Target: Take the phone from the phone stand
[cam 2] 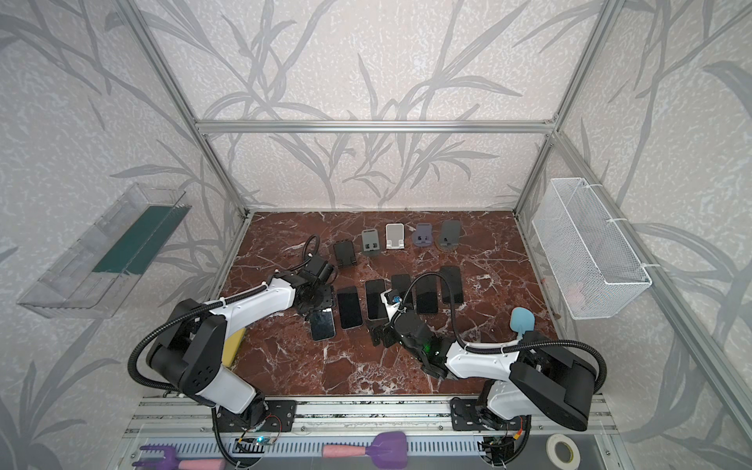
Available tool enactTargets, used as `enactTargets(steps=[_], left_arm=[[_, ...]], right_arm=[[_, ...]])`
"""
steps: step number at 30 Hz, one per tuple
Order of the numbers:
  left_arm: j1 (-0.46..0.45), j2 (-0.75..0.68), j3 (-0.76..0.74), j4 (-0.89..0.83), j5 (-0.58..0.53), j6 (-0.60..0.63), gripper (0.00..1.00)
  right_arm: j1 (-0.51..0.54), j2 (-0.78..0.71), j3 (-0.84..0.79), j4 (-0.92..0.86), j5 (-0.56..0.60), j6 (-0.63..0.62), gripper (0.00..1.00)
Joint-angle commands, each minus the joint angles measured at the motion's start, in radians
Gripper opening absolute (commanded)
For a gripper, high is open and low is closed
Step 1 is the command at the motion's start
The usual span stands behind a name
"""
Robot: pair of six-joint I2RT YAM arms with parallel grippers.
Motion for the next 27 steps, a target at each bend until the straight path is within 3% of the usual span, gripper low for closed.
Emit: enactTargets(steps=[1, 10, 27], left_arm=[[-0.003, 0.030, 0.007, -0.025, -0.034, -0.015, 0.46], [0.000, 0.122, 0.082, -0.057, -0.073, 0.021, 0.50], [0.027, 0.166, 0.089, -0.051, -0.074, 0.057, 0.57]], right_arm=[[0.003, 0.004, 0.031, -0.008, 0.026, 0.004, 0.98], [0.004, -0.003, 0.032, -0.019, 0.041, 0.001, 0.98], [0.004, 0.023, 0.045, -0.028, 0.029, 0.011, 0.98]])
